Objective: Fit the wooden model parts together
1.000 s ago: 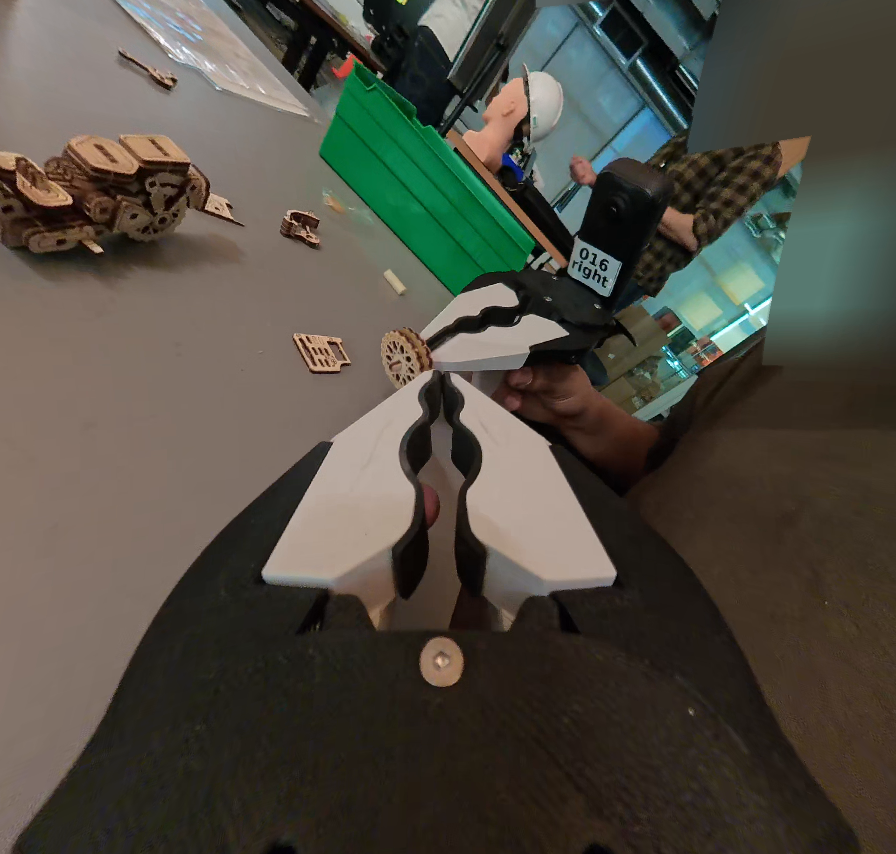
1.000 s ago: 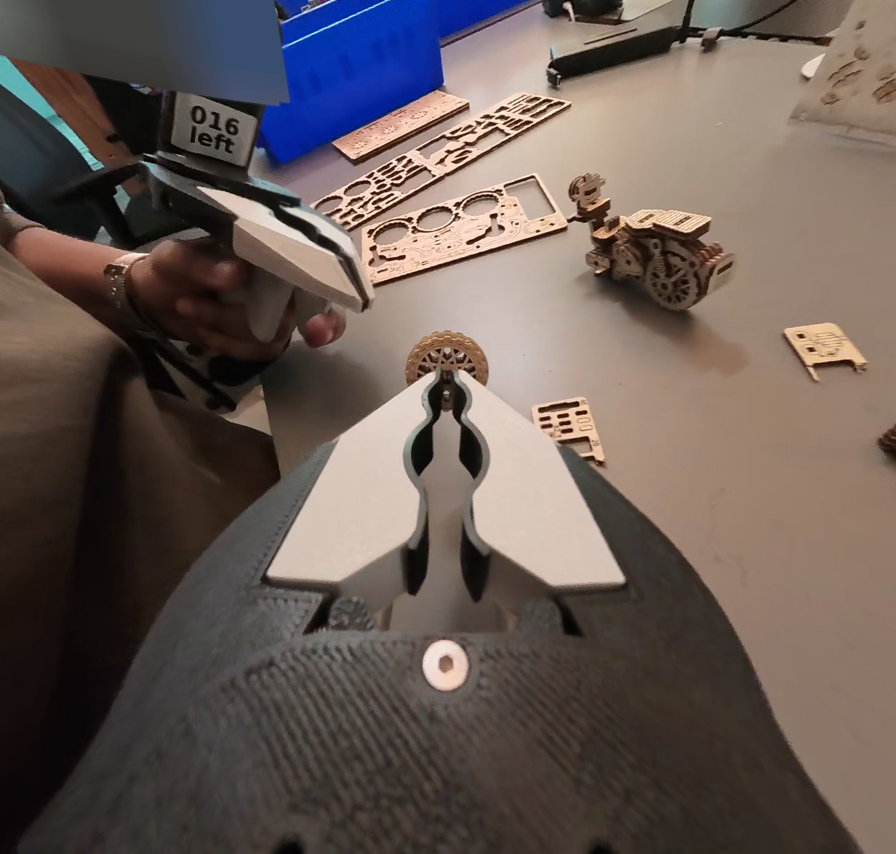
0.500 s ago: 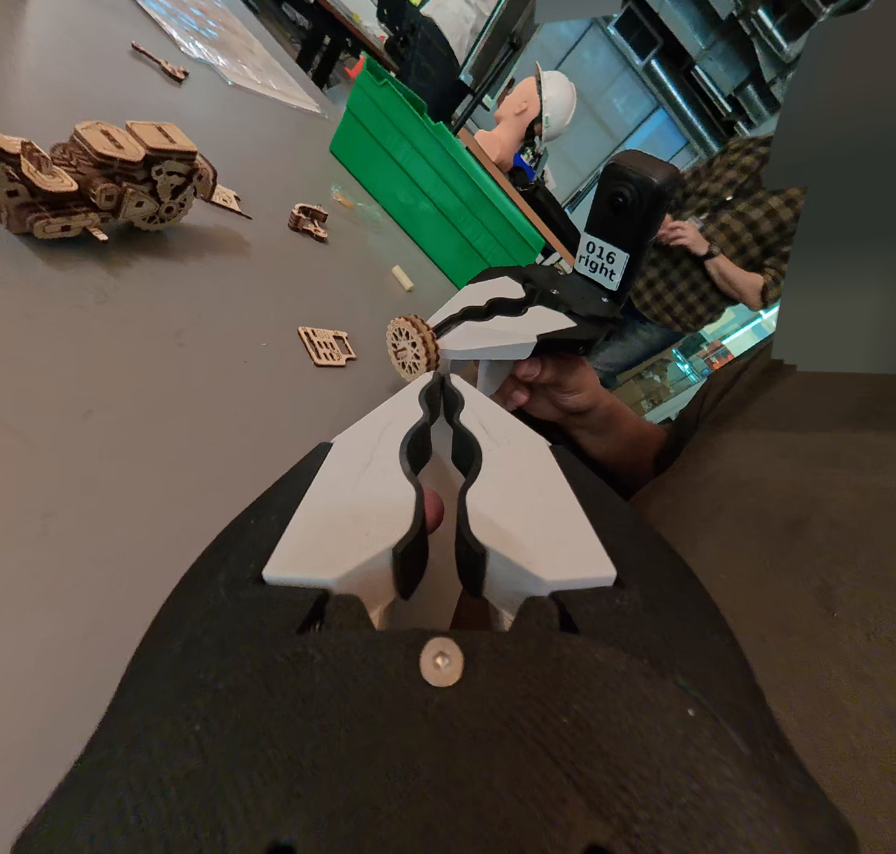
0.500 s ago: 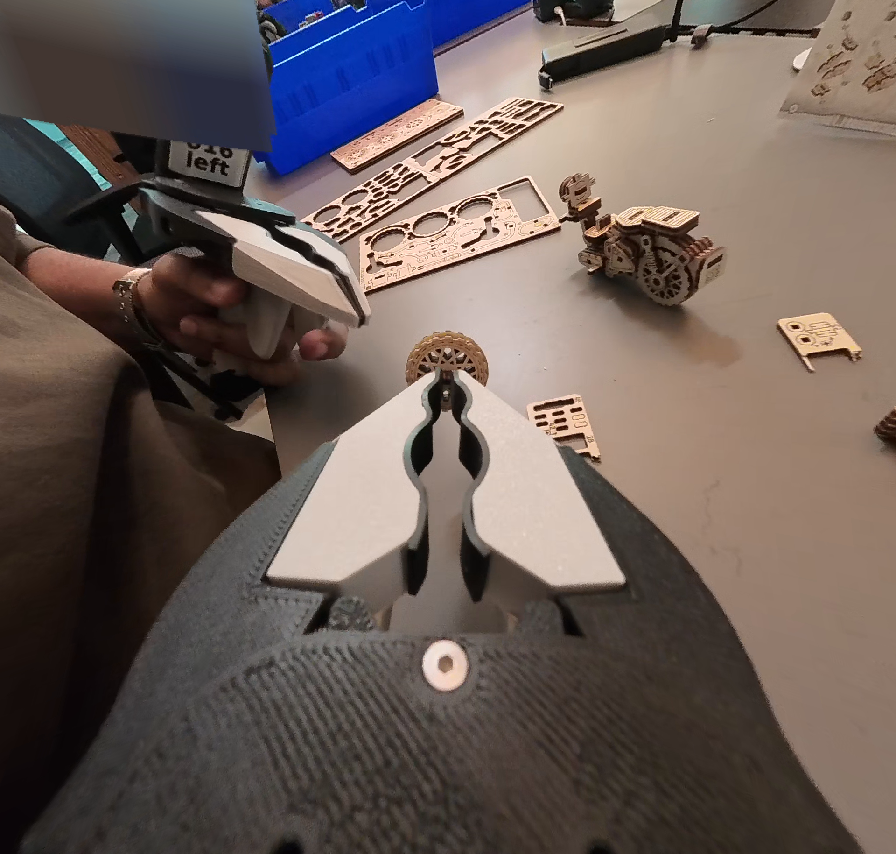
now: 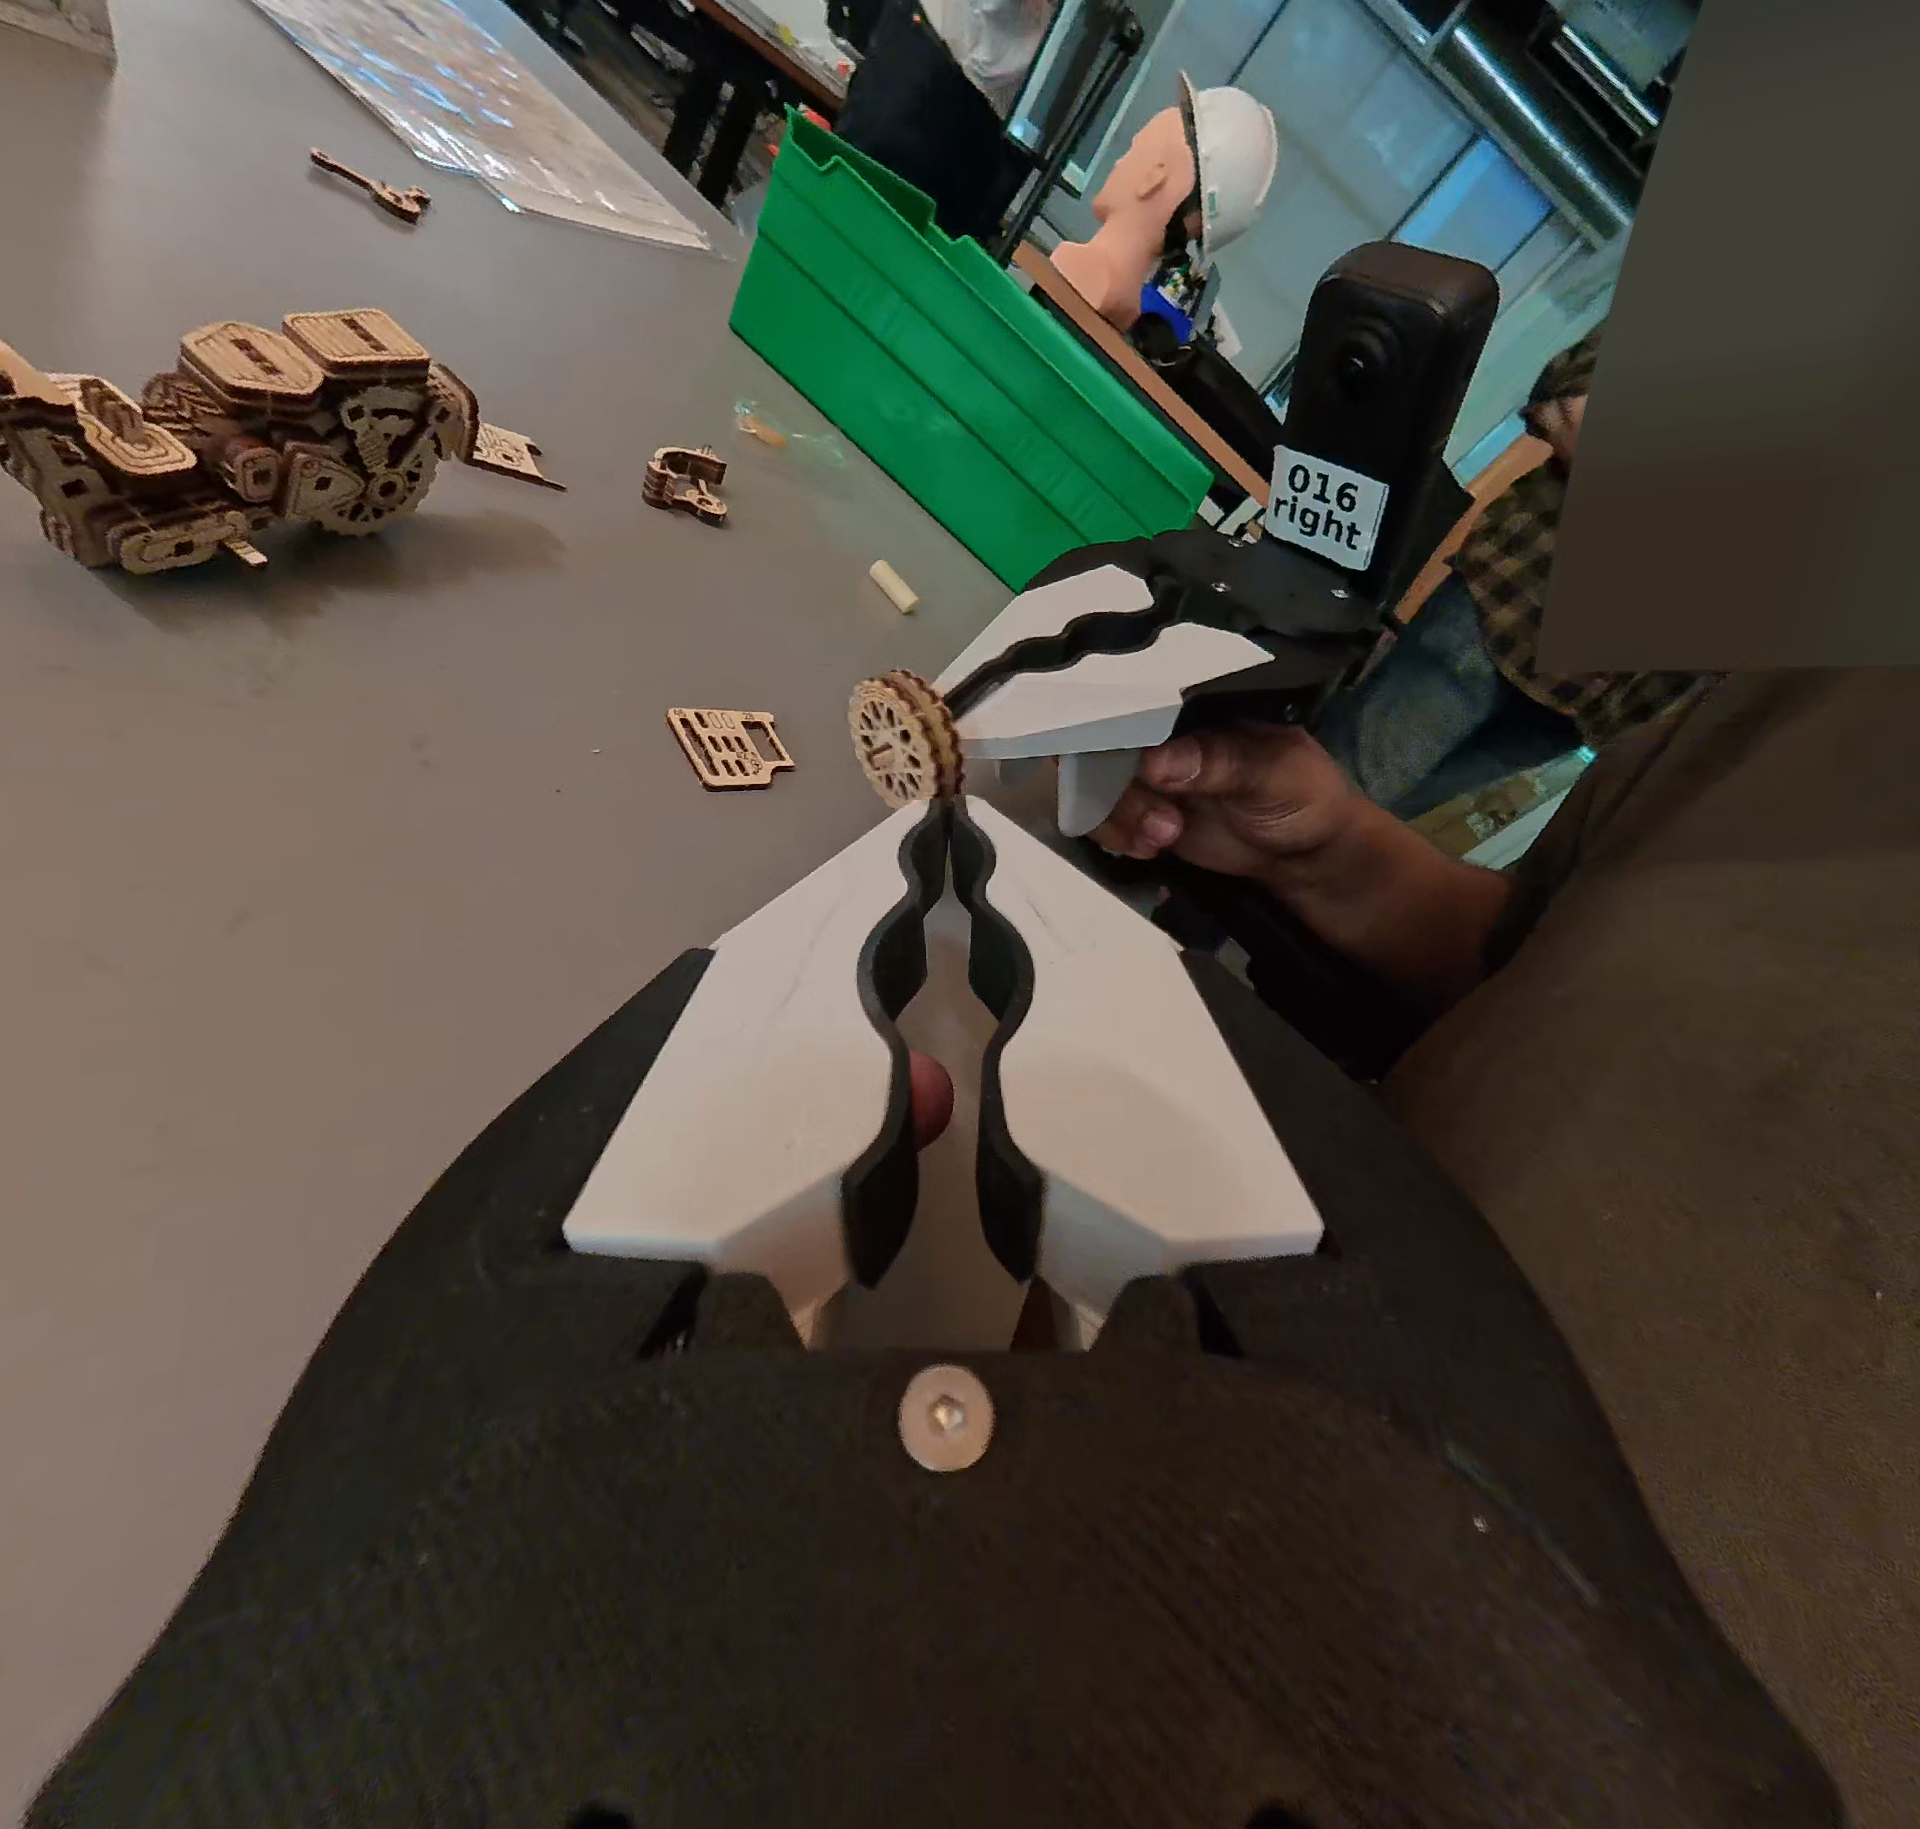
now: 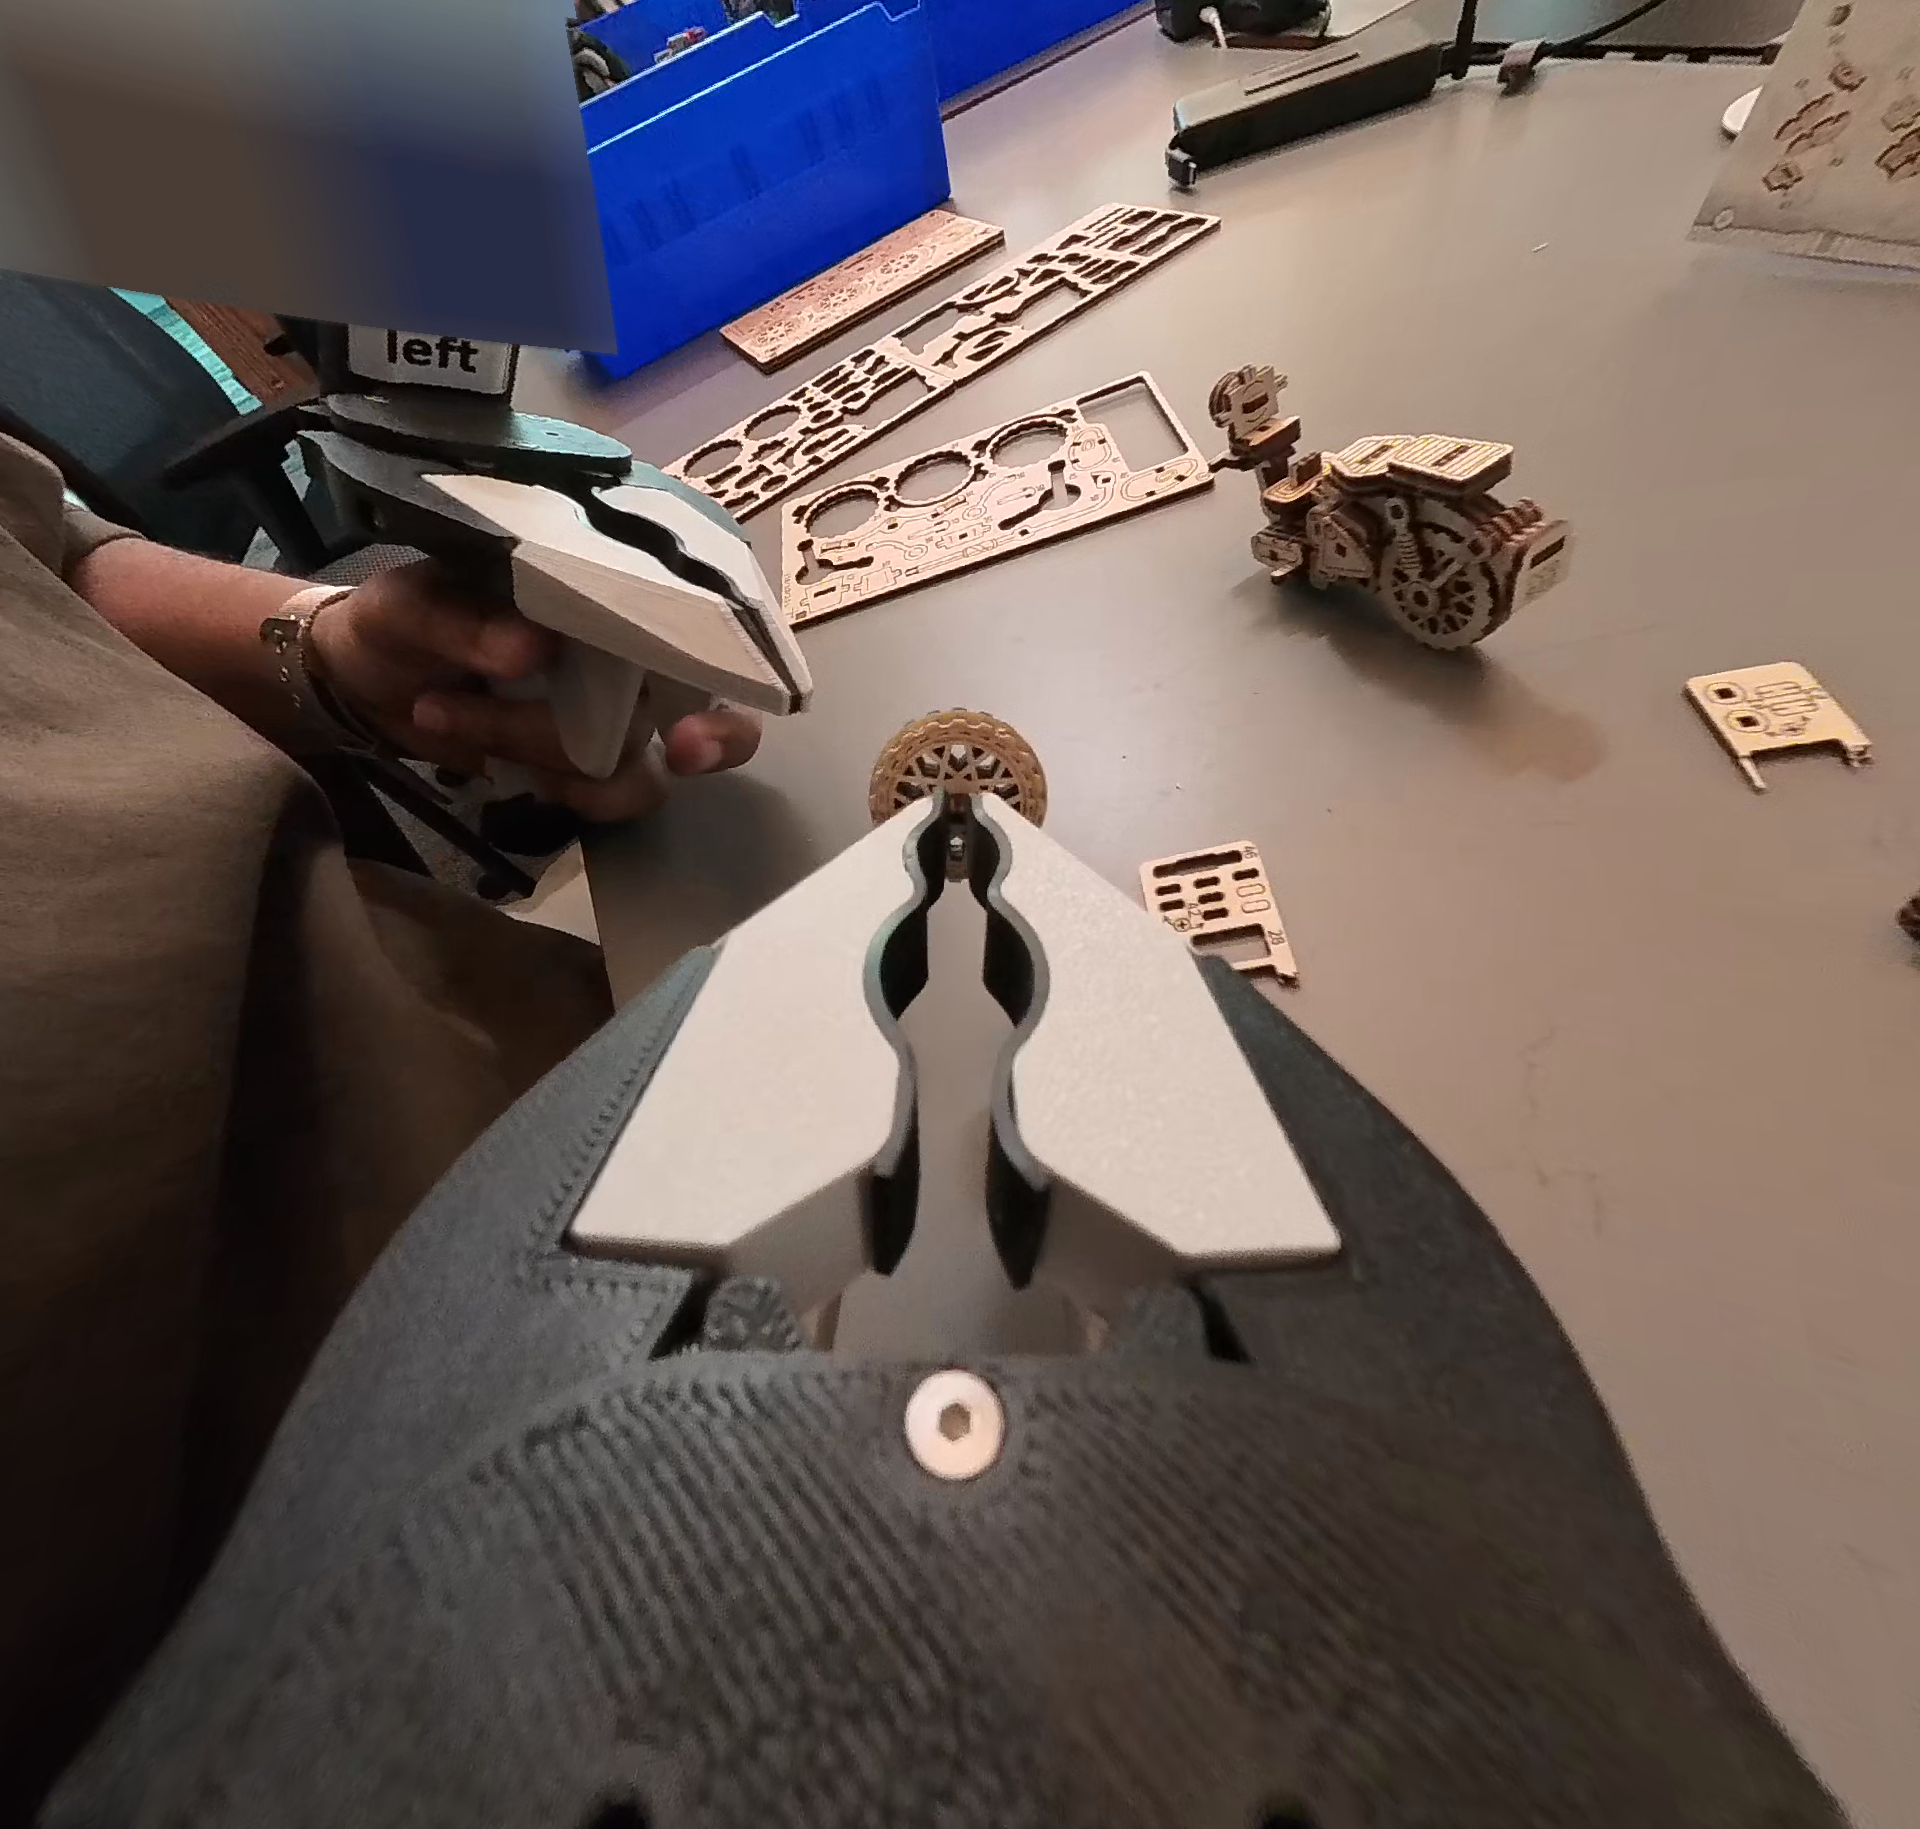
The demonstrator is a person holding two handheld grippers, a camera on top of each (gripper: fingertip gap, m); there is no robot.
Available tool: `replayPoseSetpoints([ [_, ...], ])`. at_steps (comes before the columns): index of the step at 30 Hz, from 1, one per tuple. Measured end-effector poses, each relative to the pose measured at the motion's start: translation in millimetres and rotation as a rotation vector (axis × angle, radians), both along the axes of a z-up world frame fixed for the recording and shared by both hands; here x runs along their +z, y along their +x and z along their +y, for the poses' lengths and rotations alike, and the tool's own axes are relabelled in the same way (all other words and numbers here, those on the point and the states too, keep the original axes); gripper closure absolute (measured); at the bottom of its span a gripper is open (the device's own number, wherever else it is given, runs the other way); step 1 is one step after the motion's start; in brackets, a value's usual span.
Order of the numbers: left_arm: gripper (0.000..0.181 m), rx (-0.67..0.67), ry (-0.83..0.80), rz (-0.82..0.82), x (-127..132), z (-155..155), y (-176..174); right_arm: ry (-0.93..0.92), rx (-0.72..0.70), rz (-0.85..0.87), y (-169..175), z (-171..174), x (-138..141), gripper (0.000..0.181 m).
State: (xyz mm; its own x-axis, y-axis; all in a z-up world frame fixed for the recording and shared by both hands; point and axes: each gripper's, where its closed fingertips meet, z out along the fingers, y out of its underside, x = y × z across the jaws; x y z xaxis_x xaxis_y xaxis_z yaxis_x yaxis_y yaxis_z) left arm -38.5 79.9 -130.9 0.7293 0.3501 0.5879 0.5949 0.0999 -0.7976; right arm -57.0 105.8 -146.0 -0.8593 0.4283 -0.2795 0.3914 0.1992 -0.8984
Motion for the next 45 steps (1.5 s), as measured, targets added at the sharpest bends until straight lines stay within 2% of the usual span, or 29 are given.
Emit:
replayPoseSetpoints([
  [5,0.181,0.008,0.002,-0.026,-2,-1,-3,0.028,-0.088,-0.013,-12,6,-5,0.181],
  [11,0.177,0.009,0.022,-0.01,2,-1,-3,0.018,-0.122,-0.019,-17,9,-4,0.181],
  [29,0.173,0.047,0.044,0.001,5,-6,-10,0.001,-0.121,-0.043,-17,9,-4,0.181],
  [45,0.156,0.036,0.098,-0.085,4,-5,-11,0.001,-0.093,-0.06,-14,7,-5,0.181],
])
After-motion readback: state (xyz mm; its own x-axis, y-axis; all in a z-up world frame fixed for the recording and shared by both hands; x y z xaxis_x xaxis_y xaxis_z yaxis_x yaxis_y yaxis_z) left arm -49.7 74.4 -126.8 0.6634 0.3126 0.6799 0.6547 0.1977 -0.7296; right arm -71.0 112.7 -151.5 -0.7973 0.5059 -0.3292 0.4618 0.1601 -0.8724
